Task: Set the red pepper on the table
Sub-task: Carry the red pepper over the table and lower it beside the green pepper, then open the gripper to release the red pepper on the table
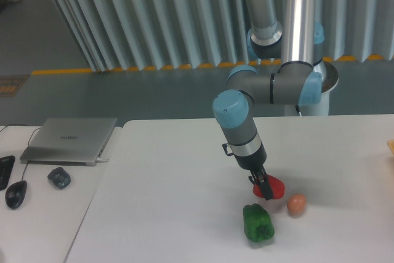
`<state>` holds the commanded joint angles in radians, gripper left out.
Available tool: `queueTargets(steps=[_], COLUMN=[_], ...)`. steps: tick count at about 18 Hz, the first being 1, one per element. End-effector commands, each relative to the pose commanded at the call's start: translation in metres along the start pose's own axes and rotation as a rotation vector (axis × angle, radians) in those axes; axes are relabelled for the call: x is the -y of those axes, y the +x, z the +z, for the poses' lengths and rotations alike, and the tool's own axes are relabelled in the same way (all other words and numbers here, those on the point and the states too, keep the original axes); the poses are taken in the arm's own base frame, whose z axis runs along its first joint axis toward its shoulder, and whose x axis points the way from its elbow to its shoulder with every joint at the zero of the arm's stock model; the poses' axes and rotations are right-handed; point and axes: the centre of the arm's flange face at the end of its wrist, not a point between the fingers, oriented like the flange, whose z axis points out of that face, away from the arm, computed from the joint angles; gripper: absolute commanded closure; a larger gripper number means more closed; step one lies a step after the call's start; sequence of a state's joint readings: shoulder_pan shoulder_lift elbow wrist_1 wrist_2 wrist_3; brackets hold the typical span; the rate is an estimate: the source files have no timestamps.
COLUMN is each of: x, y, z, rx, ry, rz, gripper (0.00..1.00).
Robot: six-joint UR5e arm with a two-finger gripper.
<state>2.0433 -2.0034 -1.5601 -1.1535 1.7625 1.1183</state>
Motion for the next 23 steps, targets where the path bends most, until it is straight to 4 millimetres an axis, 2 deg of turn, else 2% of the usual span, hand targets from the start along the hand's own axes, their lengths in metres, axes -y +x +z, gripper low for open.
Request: queueTargets(steps=[5,9,13,18,23], x=[0.000,-0.003,-0.025,-0.041,-0.071], y=[0.000,-0.005,-0.020,-0.024,-0.033], z=[-0.002,-0.013,-0.051,-0.061,-0.083], rx=[0.004,0.022,0.053,0.054,-0.020], ry=[0.005,0.019,0.097,0.100,0.080], rz=[0.002,-0.013,-0.049,-0.051,0.003], gripper=[0.00,0.00,0.00,0.00,0.00])
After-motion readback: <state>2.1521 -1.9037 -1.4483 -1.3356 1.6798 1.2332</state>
